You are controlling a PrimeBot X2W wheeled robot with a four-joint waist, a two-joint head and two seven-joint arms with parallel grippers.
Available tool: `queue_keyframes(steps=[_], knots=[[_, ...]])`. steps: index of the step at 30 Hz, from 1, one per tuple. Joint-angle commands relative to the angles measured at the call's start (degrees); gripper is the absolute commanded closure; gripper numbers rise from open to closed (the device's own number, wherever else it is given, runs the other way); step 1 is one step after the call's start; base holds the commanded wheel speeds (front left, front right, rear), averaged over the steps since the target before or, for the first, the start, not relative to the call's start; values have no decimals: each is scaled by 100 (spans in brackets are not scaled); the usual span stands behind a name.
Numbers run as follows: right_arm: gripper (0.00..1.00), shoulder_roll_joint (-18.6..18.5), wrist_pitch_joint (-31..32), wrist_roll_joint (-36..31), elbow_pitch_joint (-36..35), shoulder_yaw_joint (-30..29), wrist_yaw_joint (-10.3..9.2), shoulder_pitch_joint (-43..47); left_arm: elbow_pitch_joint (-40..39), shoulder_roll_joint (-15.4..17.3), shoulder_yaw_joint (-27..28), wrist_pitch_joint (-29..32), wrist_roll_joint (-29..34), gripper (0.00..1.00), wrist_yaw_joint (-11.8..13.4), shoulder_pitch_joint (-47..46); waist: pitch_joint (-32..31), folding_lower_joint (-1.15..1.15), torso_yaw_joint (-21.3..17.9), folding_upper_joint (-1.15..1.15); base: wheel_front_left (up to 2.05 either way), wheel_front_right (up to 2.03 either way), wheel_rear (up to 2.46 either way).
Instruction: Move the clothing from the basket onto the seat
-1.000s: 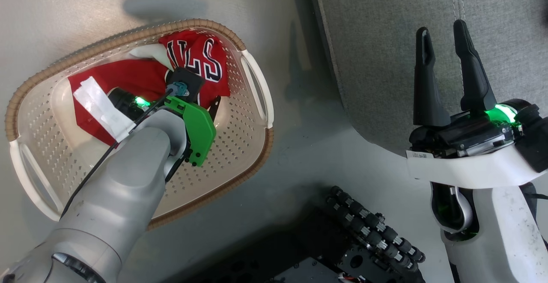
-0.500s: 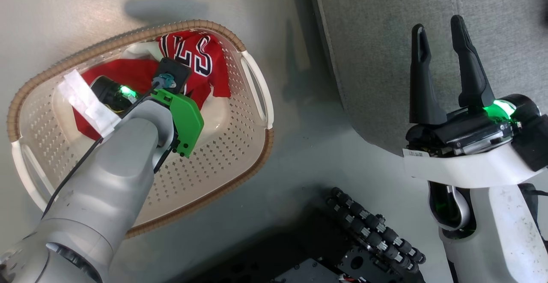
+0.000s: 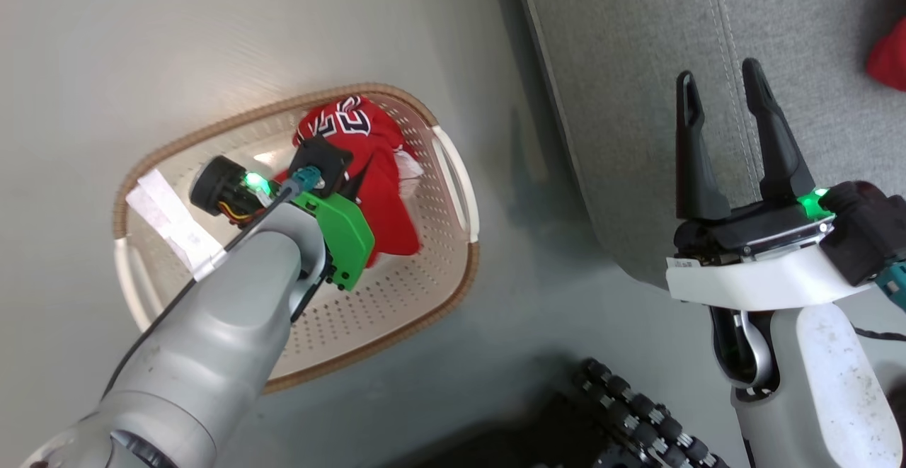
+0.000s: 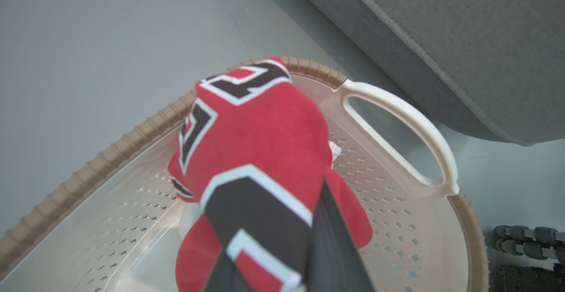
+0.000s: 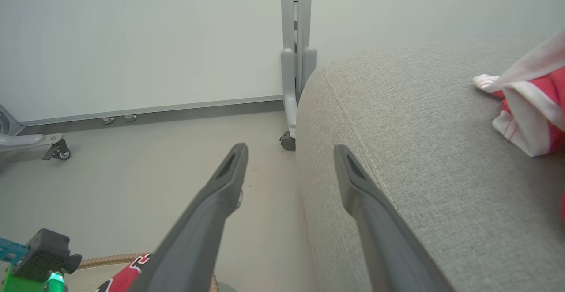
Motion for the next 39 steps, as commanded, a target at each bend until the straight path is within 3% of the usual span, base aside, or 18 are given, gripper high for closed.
queue_keyframes(steps=[1, 6, 14, 20, 27, 32, 39], knots=[[0, -12, -16, -75, 80, -33, 0, 116, -99, -19, 39, -41, -15, 100, 40, 124, -632, 0, 487, 0, 0, 0, 0], [0, -15, 26, -222, 298, -78, 0, 254, -729, 87, 233, -72, 46, 100, 166, 447, -1157, 0, 784, 0, 0, 0, 0], [0, -95, 269, -300, 321, -183, 0, 530, -2406, 515, 802, -66, 270, 100, 481, 1258, -1933, 0, 1151, 0, 0, 0, 0], [0, -117, 467, -295, 255, -263, 0, 757, -3811, 797, 1520, -61, 490, 100, 805, 1879, -2427, 0, 1312, 0, 0, 0, 0], [0, -164, 682, -278, 187, -280, 0, 1032, -5093, 868, 2408, -61, 677, 100, 1053, 2470, -2921, 0, 1370, 0, 0, 0, 0], [0, -199, 831, -269, 117, -255, 0, 1238, -5761, 764, 2929, -61, 897, 100, 1041, 2838, -3298, 0, 1374, 0, 0, 0, 0], [0, -226, 1057, -272, -32, -196, 0, 1579, -6290, 644, 3222, -61, 1111, 100, 894, 3361, -3754, 0, 1310, 0, 0, 0, 0]])
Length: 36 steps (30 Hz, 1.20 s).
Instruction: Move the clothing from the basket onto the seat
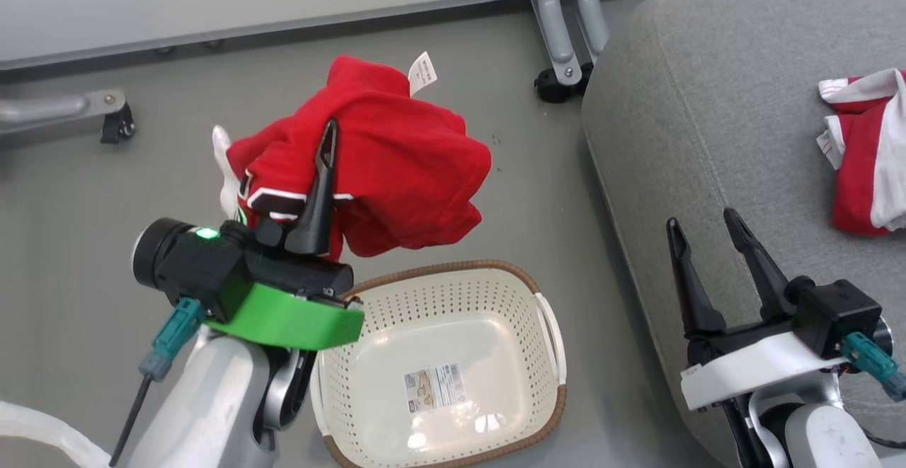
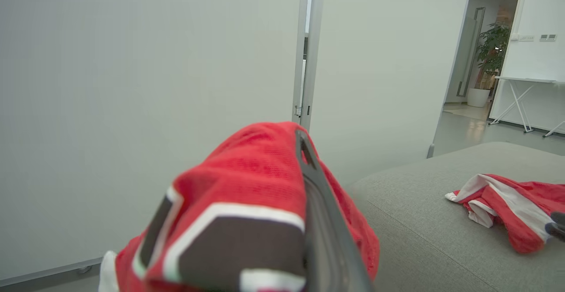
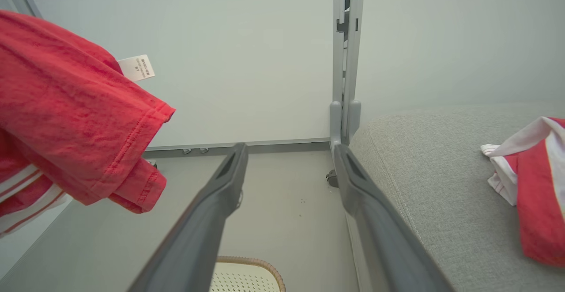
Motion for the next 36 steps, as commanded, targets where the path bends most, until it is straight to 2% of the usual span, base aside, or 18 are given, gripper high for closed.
queue_keyframes(steps=[1, 16, 31, 36], knots=[[0, -25, 45, -3, -42, 16, 0, 134, -68, -15, 36, -17, 69, 100, -46, 186, -354, 1, -18, 0, 0, 0, 0], [0, 52, 399, 65, -404, 107, 0, 809, -528, -165, 7, -17, 180, 100, -49, 1042, -960, 1, -102, 0, 0, 0, 0], [0, 34, 468, 103, -456, 202, 0, 774, -504, -196, -49, -17, 189, 100, -64, 1146, -1038, 1, -73, 0, 0, 0, 0], [0, -61, 462, 156, -471, 487, 0, 572, -495, -205, -58, -17, 194, 100, -81, 1089, -1011, 1, -49, 0, 0, 0, 0]])
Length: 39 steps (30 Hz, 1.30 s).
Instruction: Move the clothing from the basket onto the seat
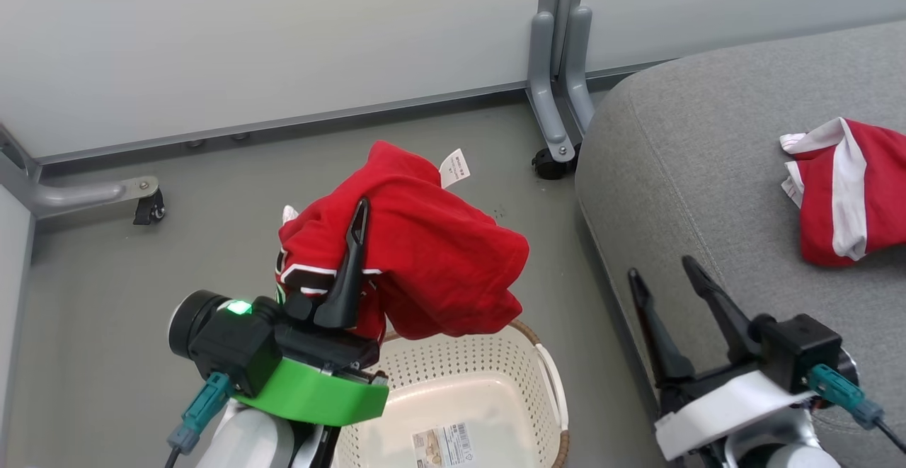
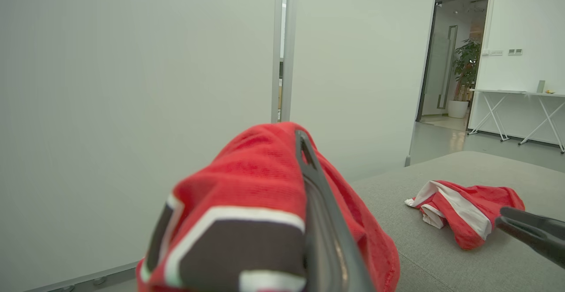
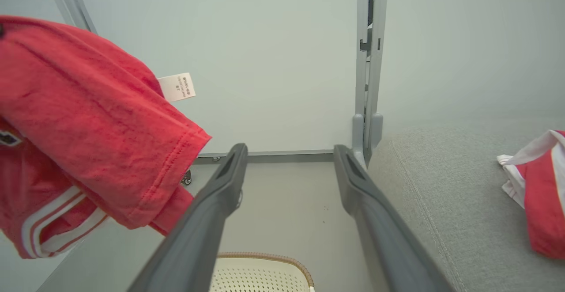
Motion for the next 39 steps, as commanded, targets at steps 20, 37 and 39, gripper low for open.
queue_keyframes(steps=[20, 37, 39], knots=[[0, -25, -427, 882, 1320, 3071, 0, -2340, 114, -126, -253, -13, 37, 100, -171, -230, 165, 0, 319, 0, 0, 0, 0], [100, 221, -1029, 1224, 2963, 3705, 0, -3603, 113, -167, -490, 7, -11, 100, -275, -336, 255, 0, 441, 0, 0, 0, 0], [100, 231, -1093, 1308, 3066, 3756, 0, -3688, 120, -165, -496, 7, -26, 100, -276, -337, 259, 0, 450, 0, 0, 0, 0]])
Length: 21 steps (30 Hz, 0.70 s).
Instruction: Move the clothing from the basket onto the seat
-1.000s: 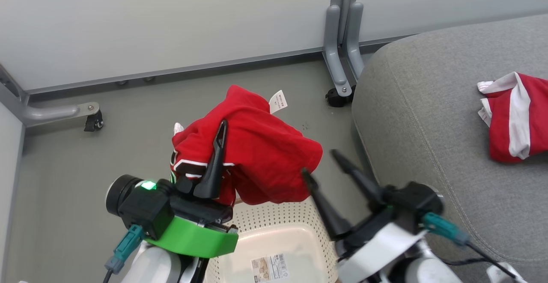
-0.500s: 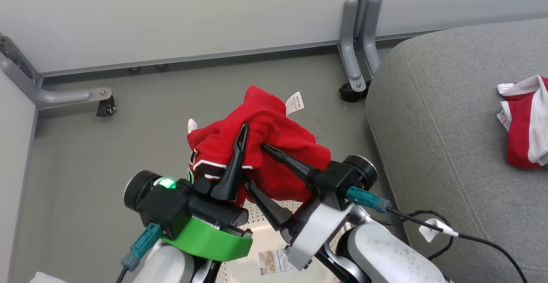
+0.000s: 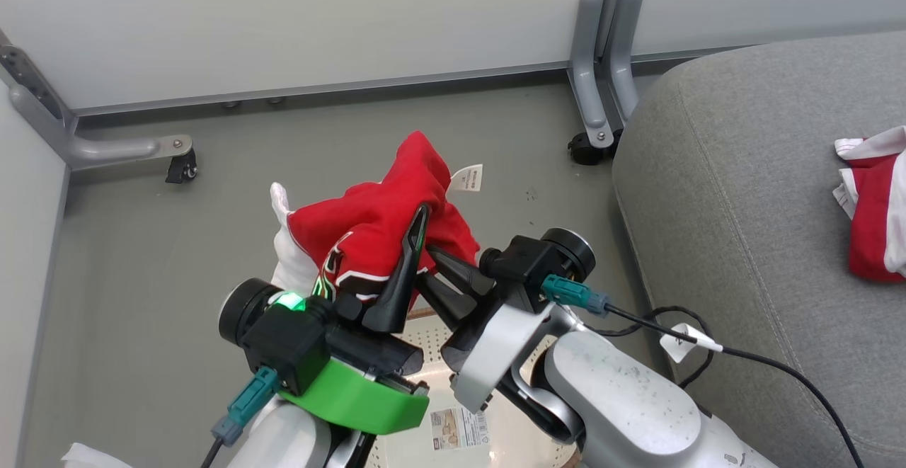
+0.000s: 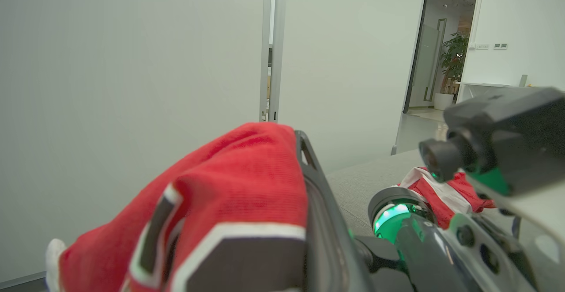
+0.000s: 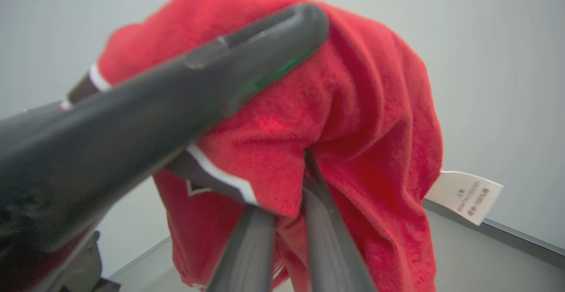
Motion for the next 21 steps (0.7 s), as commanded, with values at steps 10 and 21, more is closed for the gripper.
queue_keyframes(steps=[10, 21], knots=[[100, 13, -230, 390, 282, 218, 0, -268, 20, 39, -6, -24, -70, 100, 26, -101, 12, 0, 5, 0, 0, 0, 0], [100, 12, -314, 558, 425, 276, 0, -369, 64, 92, 7, -26, -22, 100, 85, -111, 3, 0, 37, 0, 0, 0, 0]])
